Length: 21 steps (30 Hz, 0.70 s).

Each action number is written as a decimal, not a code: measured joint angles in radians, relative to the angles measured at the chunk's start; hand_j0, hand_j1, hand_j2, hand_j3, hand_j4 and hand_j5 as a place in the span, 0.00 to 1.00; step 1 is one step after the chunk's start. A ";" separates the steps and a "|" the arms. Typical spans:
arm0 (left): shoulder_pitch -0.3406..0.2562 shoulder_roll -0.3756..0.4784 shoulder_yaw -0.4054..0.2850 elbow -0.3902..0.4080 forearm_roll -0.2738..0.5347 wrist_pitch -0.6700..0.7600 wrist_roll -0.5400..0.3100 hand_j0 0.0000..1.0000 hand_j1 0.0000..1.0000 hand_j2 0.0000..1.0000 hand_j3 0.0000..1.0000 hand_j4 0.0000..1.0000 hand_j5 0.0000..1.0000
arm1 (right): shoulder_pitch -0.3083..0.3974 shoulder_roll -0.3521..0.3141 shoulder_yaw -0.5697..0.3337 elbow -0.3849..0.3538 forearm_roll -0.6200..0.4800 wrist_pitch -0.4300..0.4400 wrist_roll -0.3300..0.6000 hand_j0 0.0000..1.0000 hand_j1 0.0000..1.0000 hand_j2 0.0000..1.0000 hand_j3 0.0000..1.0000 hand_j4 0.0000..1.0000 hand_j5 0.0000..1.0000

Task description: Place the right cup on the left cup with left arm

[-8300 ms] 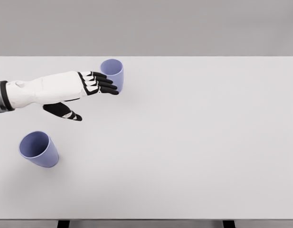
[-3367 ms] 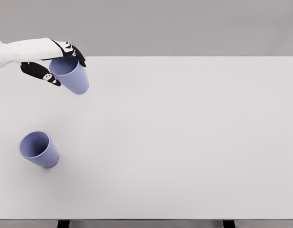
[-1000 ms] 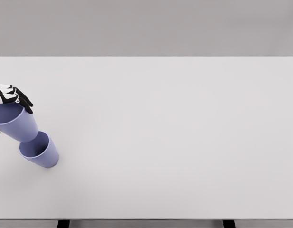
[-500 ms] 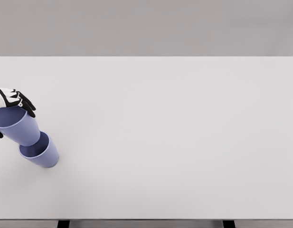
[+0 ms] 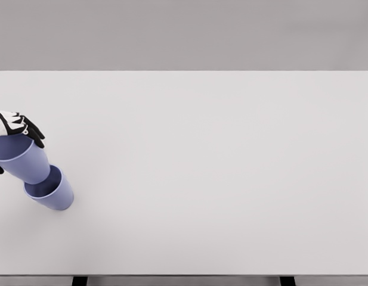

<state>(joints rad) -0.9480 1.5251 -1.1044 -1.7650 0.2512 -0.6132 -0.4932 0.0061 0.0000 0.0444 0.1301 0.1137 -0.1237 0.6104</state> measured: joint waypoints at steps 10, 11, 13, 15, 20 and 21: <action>-0.002 -0.003 0.000 -0.001 0.000 0.000 -0.001 0.52 0.52 0.52 0.52 0.52 0.52 | 0.000 0.000 0.000 0.000 0.000 0.000 0.000 1.00 1.00 1.00 1.00 1.00 1.00; 0.000 -0.005 0.000 -0.001 0.000 0.000 -0.001 0.52 0.52 0.52 0.52 0.52 0.52 | 0.000 0.000 0.000 0.000 0.000 0.000 0.000 1.00 1.00 1.00 1.00 1.00 1.00; 0.004 -0.008 0.000 -0.001 0.000 0.000 -0.001 0.52 0.52 0.52 0.52 0.52 0.52 | 0.000 0.000 0.000 0.000 0.000 0.000 0.000 1.00 1.00 1.00 1.00 1.00 1.00; 0.006 -0.010 0.000 -0.001 0.000 0.000 -0.001 0.52 0.52 0.52 0.52 0.52 0.52 | 0.000 0.000 0.000 0.000 0.000 0.000 0.000 1.00 1.00 1.00 1.00 1.00 1.00; 0.021 -0.012 0.003 0.000 0.011 0.005 0.005 0.53 0.53 0.53 0.53 0.53 0.53 | 0.000 0.000 0.000 0.000 0.000 0.000 0.000 1.00 1.00 1.00 1.00 1.00 1.00; 0.021 -0.012 0.002 0.000 0.009 0.003 0.003 0.53 0.53 0.53 0.53 0.53 0.53 | 0.000 0.000 0.000 0.000 0.000 0.000 0.000 1.00 1.00 1.00 1.00 1.00 1.00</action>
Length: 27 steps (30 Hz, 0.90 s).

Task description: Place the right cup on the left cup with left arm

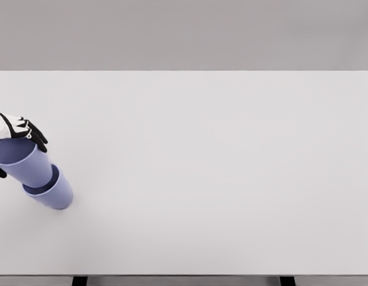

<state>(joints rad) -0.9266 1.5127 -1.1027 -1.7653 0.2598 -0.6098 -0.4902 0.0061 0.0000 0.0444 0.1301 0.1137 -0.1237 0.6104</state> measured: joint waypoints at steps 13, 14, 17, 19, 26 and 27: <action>0.004 -0.001 -0.001 0.000 -0.009 -0.003 -0.003 1.00 1.00 1.00 1.00 1.00 1.00 | 0.000 0.000 0.000 0.000 0.000 0.000 0.000 1.00 1.00 1.00 1.00 1.00 1.00; 0.005 0.000 -0.001 0.000 -0.009 -0.003 -0.003 1.00 1.00 1.00 1.00 1.00 1.00 | 0.000 0.000 0.000 0.000 0.000 0.000 0.000 1.00 1.00 1.00 1.00 1.00 1.00; 0.006 0.000 -0.001 0.000 -0.009 -0.003 -0.003 1.00 1.00 1.00 1.00 1.00 1.00 | 0.000 0.000 0.000 0.000 0.000 0.000 0.000 1.00 1.00 1.00 1.00 1.00 1.00; 0.005 0.001 -0.001 0.000 -0.009 -0.003 -0.003 1.00 1.00 1.00 1.00 1.00 1.00 | 0.000 0.000 0.000 0.000 0.000 0.000 0.000 1.00 1.00 1.00 1.00 1.00 1.00; -0.006 0.000 0.084 0.001 0.021 -0.004 -0.003 1.00 1.00 1.00 1.00 1.00 1.00 | 0.000 0.000 0.000 0.000 0.000 0.000 0.000 1.00 1.00 1.00 1.00 1.00 1.00; -0.008 -0.003 0.104 0.001 0.031 -0.003 -0.003 1.00 1.00 1.00 1.00 1.00 1.00 | 0.000 0.000 0.000 0.000 0.000 0.000 0.000 1.00 1.00 1.00 1.00 1.00 1.00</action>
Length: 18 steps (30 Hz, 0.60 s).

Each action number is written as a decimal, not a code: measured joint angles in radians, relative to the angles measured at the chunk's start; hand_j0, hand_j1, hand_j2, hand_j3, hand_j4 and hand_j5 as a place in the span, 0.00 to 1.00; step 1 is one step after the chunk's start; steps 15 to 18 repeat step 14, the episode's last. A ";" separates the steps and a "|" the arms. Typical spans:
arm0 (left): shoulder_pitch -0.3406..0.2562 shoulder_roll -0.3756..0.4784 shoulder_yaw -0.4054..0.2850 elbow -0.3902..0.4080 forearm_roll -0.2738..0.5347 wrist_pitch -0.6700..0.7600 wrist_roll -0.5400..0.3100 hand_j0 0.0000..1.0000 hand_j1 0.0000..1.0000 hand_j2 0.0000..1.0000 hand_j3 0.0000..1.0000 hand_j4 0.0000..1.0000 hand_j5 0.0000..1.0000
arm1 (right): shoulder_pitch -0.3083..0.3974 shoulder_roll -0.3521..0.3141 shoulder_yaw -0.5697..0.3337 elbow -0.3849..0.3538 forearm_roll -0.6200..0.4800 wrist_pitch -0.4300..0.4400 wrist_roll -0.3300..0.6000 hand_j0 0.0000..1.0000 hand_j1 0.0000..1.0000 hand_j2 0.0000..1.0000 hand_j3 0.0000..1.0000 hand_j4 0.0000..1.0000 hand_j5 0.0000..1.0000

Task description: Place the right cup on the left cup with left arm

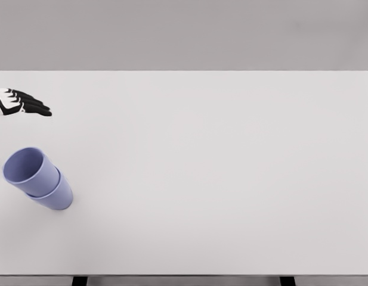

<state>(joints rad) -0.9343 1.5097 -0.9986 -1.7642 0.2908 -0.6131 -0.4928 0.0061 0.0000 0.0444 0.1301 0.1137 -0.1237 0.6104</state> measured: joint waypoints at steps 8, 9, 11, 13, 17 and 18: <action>-0.089 -0.201 0.048 0.000 0.040 0.000 -0.001 1.00 1.00 1.00 1.00 1.00 1.00 | 0.000 0.000 0.000 0.000 0.000 0.000 0.000 1.00 1.00 1.00 1.00 1.00 1.00; -0.089 -0.244 0.046 0.000 0.041 0.000 -0.001 1.00 1.00 1.00 1.00 1.00 1.00 | 0.000 0.000 0.000 0.000 0.000 0.000 0.000 1.00 1.00 1.00 1.00 1.00 1.00; -0.092 -0.330 0.042 0.001 0.042 0.000 -0.001 1.00 1.00 1.00 1.00 1.00 1.00 | 0.000 0.000 0.000 0.000 0.000 0.000 0.000 1.00 1.00 1.00 1.00 1.00 1.00; -0.107 -0.400 0.037 0.001 0.043 0.000 -0.001 1.00 1.00 1.00 1.00 1.00 1.00 | 0.000 0.000 0.000 0.000 0.000 0.000 0.000 1.00 1.00 1.00 1.00 1.00 1.00; -0.109 -0.429 0.035 0.001 0.043 0.000 -0.001 1.00 1.00 1.00 1.00 1.00 1.00 | 0.000 0.000 0.000 0.000 0.000 0.000 0.000 1.00 1.00 1.00 1.00 1.00 1.00; -0.109 -0.429 0.035 0.001 0.043 0.000 -0.001 1.00 1.00 1.00 1.00 1.00 1.00 | 0.000 0.000 0.000 0.000 0.000 0.000 0.000 1.00 1.00 1.00 1.00 1.00 1.00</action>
